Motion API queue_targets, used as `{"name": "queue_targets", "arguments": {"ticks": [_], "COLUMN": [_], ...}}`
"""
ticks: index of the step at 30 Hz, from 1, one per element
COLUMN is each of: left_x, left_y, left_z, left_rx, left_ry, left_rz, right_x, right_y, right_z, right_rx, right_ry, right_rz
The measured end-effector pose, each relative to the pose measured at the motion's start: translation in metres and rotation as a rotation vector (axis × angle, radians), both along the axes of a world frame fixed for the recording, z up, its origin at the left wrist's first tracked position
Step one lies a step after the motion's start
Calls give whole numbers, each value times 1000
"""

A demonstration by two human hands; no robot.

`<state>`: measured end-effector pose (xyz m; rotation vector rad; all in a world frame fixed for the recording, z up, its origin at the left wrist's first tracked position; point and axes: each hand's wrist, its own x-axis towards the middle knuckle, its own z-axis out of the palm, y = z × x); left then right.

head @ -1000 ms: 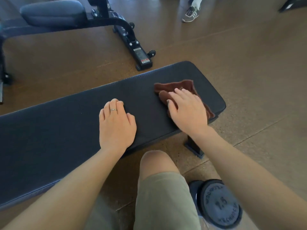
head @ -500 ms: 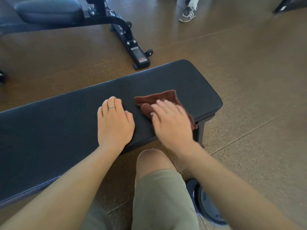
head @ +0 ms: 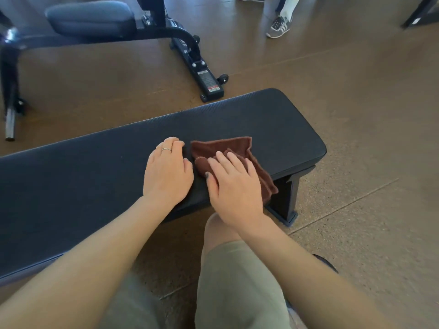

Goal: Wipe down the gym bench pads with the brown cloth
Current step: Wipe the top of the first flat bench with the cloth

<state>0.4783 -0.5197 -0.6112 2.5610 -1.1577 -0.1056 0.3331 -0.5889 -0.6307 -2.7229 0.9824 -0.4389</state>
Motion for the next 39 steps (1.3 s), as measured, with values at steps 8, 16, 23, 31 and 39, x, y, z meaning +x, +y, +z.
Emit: {"name": "queue_targets", "arguments": {"ticks": [8,16,23,31,39], "left_x": [14,12,15,15,15], "left_y": [79,87,88,87,84], "left_z": [-2,-11,-12,-16,-16], "left_rx": [46,-37,-22,-3,-21], "left_ry": [-67,-95,-71,-82,-53], "left_rz": [90,57,60,57,87], "right_x": [-3,44,18,40,91], "right_y": [-83,66,-72,54,14], "right_z": [15,3,13,5,12], "right_rx": [36,12,3,-6,30], "right_ry": [71,1,49,55,100], "right_rz": [-335,146,-121,185,287]}}
